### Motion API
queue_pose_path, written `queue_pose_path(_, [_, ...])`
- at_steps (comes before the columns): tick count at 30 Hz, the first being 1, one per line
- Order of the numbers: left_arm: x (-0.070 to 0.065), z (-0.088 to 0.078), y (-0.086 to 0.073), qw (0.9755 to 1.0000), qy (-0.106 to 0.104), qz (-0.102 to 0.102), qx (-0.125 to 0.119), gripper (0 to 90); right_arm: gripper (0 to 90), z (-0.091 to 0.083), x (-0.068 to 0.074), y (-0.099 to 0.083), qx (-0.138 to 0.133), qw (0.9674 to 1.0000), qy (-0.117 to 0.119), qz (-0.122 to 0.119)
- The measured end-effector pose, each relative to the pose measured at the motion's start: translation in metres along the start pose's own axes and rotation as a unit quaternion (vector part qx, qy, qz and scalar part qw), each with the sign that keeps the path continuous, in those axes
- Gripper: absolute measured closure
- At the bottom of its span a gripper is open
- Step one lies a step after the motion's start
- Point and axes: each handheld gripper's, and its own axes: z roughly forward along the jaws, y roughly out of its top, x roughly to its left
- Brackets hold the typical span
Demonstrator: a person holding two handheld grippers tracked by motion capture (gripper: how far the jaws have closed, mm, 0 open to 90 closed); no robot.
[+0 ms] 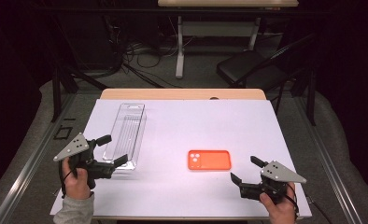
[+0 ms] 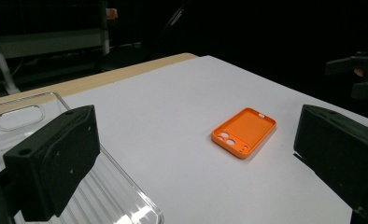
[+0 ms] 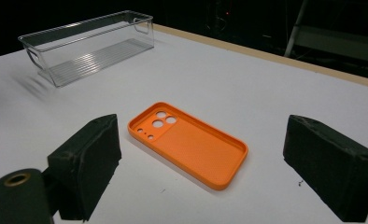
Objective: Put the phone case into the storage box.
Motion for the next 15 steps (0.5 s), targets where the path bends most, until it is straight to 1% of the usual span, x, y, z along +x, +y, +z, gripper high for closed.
queue_pose_path(1, [0.002, 0.003, 0.004, 1.0, 0.001, -0.003, 0.001, 0.5, 10.7, 0.001, -0.002, 0.002, 0.002, 1.0, 0.0, 0.003])
queue_pose_path(4, [0.005, 0.005, 0.008, 1.0, 0.003, -0.005, 0.006, 0.4, 10.7, 0.002, -0.004, 0.005, 0.006, 1.0, 0.002, 0.005])
queue_pose_path(5, [0.008, 0.008, 0.012, 0.9999, 0.0, -0.01, 0.008, 0.5, 10.7, 0.003, -0.006, 0.008, 0.013, 0.9999, 0.003, 0.007])
queue_pose_path(6, [0.008, 0.008, 0.012, 0.9999, 0.0, -0.01, 0.008, 0.4, 10.7, 0.003, -0.007, 0.009, 0.018, 0.9998, 0.005, 0.009])
queue_pose_path(7, [0.011, 0.011, 0.017, 0.9997, 0.0, -0.021, 0.011, 0.5, 10.7, 0.004, -0.008, 0.01, 0.019, 0.9997, 0.004, 0.012])
queue_pose_path(8, [0.011, 0.011, 0.017, 0.9997, 0.0, -0.021, 0.011, 0.4, 10.7, 0.004, -0.008, 0.01, 0.019, 0.9997, 0.004, 0.012])
queue_pose_path(9, [0.013, 0.012, 0.019, 0.9996, -0.003, -0.028, 0.01, 0.4, 10.7, 0.006, -0.009, 0.012, 0.021, 0.9997, 0.003, 0.012])
queue_pose_path(10, [0.014, 0.014, 0.022, 0.9993, -0.007, -0.035, 0.006, 0.4, 10.7, 0.007, -0.01, 0.013, 0.028, 0.9995, 0.002, 0.014])
queue_pose_path(11, [0.017, 0.017, 0.027, 0.9991, -0.008, -0.042, 0.005, 0.4, 10.7, 0.01, -0.012, 0.016, 0.038, 0.9992, -0.005, 0.015])
queue_pose_path(12, [0.017, 0.017, 0.027, 0.9991, -0.008, -0.042, 0.005, 0.4, 10.7, 0.01, -0.012, 0.016, 0.038, 0.9992, -0.005, 0.015])
queue_pose_path(13, [0.019, 0.019, 0.029, 0.9989, -0.012, -0.044, 0.007, 0.4, 10.7, 0.013, -0.015, 0.019, 0.046, 0.9987, -0.007, 0.02])
queue_pose_path(15, [0.021, 0.023, 0.034, 0.9989, -0.008, -0.046, 0.008, 0.4, 10.7, 0.016, -0.018, 0.023, 0.053, 0.9982, -0.002, 0.029])
